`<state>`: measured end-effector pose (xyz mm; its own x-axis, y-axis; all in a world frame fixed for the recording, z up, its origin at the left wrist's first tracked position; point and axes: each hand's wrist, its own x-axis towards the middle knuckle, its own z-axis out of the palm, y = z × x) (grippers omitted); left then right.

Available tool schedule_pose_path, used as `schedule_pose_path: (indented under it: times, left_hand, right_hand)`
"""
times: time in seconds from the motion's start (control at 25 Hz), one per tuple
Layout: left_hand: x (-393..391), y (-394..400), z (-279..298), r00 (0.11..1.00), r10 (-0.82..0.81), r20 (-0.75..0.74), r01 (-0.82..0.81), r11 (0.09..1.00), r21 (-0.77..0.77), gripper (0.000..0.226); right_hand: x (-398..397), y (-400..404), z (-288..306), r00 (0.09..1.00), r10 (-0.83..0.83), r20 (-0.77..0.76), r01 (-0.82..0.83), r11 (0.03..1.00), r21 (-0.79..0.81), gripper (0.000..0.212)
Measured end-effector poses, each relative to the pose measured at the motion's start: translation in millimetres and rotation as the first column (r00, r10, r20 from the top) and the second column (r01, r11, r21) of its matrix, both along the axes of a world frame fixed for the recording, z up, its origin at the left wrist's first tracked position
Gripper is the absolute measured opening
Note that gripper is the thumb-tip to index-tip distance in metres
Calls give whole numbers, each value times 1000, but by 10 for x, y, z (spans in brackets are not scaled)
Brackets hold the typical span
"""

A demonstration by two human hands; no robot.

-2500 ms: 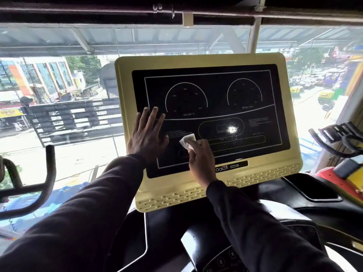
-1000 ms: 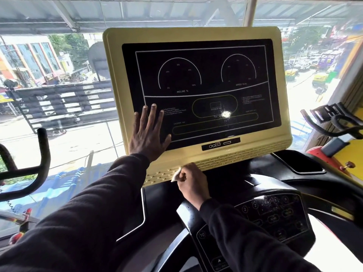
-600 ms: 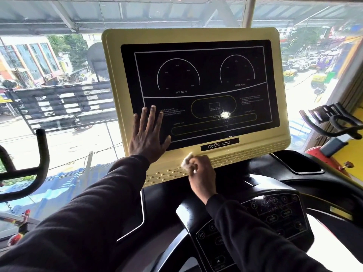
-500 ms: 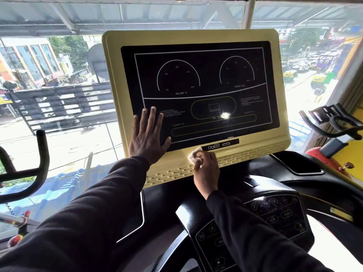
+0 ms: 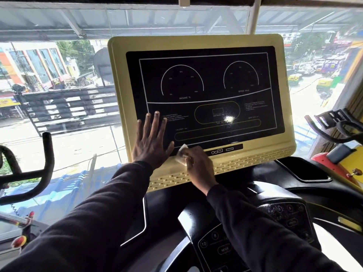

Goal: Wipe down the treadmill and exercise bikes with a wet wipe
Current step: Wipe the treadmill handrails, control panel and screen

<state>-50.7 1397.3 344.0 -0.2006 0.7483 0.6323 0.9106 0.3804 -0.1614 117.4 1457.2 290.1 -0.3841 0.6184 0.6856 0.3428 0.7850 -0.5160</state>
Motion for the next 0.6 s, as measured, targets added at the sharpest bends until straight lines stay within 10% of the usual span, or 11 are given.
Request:
schedule_pose_path:
  times: [0.12,0.6]
  left_hand:
    - [-5,1,-3,1000,1,-7,-1,1000,0,83]
    - [-14,7,-12,1000,0,-20,0,1000,-3,84]
  right_hand:
    - [-48,179,233,973,-198,-116,178,970,-165,25]
    - [-120,386,494,995,78,55,-84,990,115,24]
